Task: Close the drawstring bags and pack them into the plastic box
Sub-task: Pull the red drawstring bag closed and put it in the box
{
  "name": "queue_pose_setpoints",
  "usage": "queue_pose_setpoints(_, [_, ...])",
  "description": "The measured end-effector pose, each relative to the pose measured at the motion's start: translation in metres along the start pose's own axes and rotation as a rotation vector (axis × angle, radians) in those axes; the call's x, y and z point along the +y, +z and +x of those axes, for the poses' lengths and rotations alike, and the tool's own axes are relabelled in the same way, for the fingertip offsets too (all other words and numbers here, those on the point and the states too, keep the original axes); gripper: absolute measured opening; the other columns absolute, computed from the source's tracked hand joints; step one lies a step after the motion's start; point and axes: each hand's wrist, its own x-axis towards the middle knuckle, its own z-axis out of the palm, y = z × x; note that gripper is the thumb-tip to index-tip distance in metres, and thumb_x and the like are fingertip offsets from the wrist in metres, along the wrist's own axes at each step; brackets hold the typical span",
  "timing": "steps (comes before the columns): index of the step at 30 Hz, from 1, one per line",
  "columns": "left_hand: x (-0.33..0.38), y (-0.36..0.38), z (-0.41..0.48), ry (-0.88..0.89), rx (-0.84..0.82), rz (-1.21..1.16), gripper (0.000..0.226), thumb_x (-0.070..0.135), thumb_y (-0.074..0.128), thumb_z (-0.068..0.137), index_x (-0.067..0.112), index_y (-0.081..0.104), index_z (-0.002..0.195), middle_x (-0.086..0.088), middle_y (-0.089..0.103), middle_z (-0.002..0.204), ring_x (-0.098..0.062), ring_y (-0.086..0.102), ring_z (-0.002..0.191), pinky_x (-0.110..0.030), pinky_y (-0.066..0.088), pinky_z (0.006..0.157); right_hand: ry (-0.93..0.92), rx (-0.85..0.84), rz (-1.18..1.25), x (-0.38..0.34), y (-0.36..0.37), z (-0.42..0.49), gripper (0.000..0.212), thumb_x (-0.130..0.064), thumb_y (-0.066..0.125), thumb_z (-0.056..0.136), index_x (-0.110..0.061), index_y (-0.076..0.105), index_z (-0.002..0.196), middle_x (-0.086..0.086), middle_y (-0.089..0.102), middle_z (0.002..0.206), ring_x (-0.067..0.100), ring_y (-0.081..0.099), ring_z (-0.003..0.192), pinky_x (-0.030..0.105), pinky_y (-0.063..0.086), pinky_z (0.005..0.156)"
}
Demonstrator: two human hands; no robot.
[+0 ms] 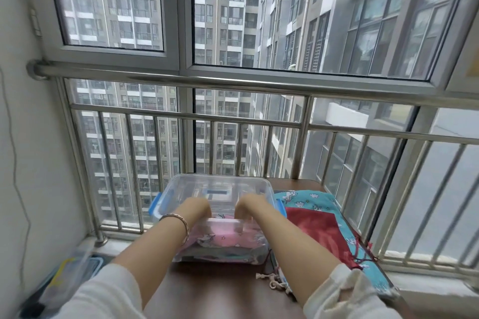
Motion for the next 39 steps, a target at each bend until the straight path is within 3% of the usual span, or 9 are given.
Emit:
queue_pose_setpoints(5, [0.004, -0.026, -0.015, 0.097, 0.033, -0.162, 0.048, 0.035, 0.05, 0.097, 0.002, 0.05, 0.132, -0.01, 0.053, 0.135, -0.027, 0.055, 0.119, -0.031, 0.048, 0.093, -0.1, 0.023, 0.336, 0.015, -0.01, -0.003, 0.044, -0.017, 0.051, 0.097, -0.002, 0.048, 0.138, 0.018, 0.049, 0.142, 0.03, 0.054, 0.123, 0.042, 0.05, 0.1])
queue_pose_setpoints(9, [0.039, -0.06, -0.023, 0.28, 0.374, -0.472, 0.023, 0.014, 0.058, 0.09, 0.003, 0.063, 0.109, -0.009, 0.067, 0.102, -0.02, 0.066, 0.083, -0.028, 0.058, 0.071, -0.191, 0.515, 0.669, 0.051, -0.03, -0.032, 0.023, -0.008, 0.055, 0.092, 0.0, 0.07, 0.109, 0.017, 0.07, 0.106, 0.02, 0.062, 0.081, 0.032, 0.057, 0.076])
queue_pose_setpoints(12, [0.087, -0.076, -0.048, 0.32, 0.523, -0.5, 0.014, 0.008, 0.054, 0.086, 0.006, 0.062, 0.098, -0.004, 0.062, 0.084, -0.02, 0.058, 0.072, -0.026, 0.048, 0.051, -0.12, 0.753, 0.728, 0.094, -0.026, -0.051, 0.019, -0.003, 0.056, 0.087, -0.001, 0.074, 0.092, 0.017, 0.072, 0.089, 0.025, 0.067, 0.081, 0.036, 0.055, 0.073])
queue_pose_setpoints(18, [0.188, -0.053, -0.075, 0.496, 0.453, -0.408, 0.012, 0.011, 0.054, 0.088, 0.003, 0.062, 0.091, -0.016, 0.067, 0.096, -0.031, 0.064, 0.087, -0.035, 0.05, 0.067, 0.067, 0.707, 0.746, 0.181, 0.045, -0.068, 0.033, 0.002, 0.058, 0.08, -0.016, 0.06, 0.053, 0.002, 0.058, 0.056, 0.021, 0.058, 0.061, 0.027, 0.046, 0.058])
queue_pose_setpoints(22, [0.222, -0.012, -0.062, 0.504, 0.244, -0.101, 0.023, 0.01, 0.056, 0.087, 0.005, 0.066, 0.107, -0.01, 0.067, 0.099, -0.024, 0.065, 0.081, -0.033, 0.057, 0.072, 0.151, 0.371, 0.553, 0.219, 0.112, -0.07, 0.025, 0.001, 0.047, 0.072, -0.001, 0.069, 0.083, 0.019, 0.068, 0.085, 0.025, 0.062, 0.071, 0.029, 0.046, 0.056])
queue_pose_setpoints(25, [0.226, 0.017, -0.056, 0.404, 0.189, 0.094, 0.033, 0.007, 0.057, 0.088, 0.003, 0.061, 0.12, -0.009, 0.061, 0.113, -0.03, 0.061, 0.104, -0.04, 0.053, 0.089, 0.284, 0.207, 0.322, 0.229, 0.148, -0.069, 0.044, -0.003, 0.056, 0.072, -0.01, 0.058, 0.116, 0.011, 0.06, 0.117, 0.029, 0.059, 0.106, 0.035, 0.053, 0.086])
queue_pose_setpoints(30, [0.222, 0.037, -0.043, 0.319, 0.252, 0.052, 0.036, 0.007, 0.052, 0.09, 0.006, 0.056, 0.126, -0.012, 0.058, 0.129, -0.032, 0.056, 0.117, -0.043, 0.048, 0.094, 0.255, 0.338, 0.453, 0.23, 0.163, -0.061, 0.045, -0.004, 0.048, 0.08, -0.017, 0.06, 0.121, 0.008, 0.059, 0.125, 0.026, 0.054, 0.115, 0.035, 0.047, 0.098])
queue_pose_setpoints(36, [0.218, 0.033, -0.042, 0.294, 0.443, -0.143, 0.039, -0.001, 0.052, 0.084, 0.005, 0.044, 0.122, -0.013, 0.061, 0.115, -0.034, 0.057, 0.107, -0.04, 0.043, 0.085, 0.188, 0.653, 0.745, 0.239, 0.14, -0.068, 0.02, -0.006, 0.046, 0.088, -0.011, 0.065, 0.084, 0.006, 0.067, 0.084, 0.019, 0.059, 0.074, 0.035, 0.053, 0.068])
queue_pose_setpoints(39, [0.219, 0.025, -0.052, 0.323, 0.579, -0.297, 0.027, 0.002, 0.048, 0.087, 0.007, 0.041, 0.112, -0.008, 0.06, 0.092, -0.031, 0.061, 0.09, -0.038, 0.039, 0.07, 0.148, 0.842, 0.908, 0.238, 0.113, -0.088, 0.02, -0.009, 0.046, 0.093, -0.012, 0.065, 0.088, 0.002, 0.062, 0.078, 0.014, 0.054, 0.068, 0.024, 0.04, 0.054])
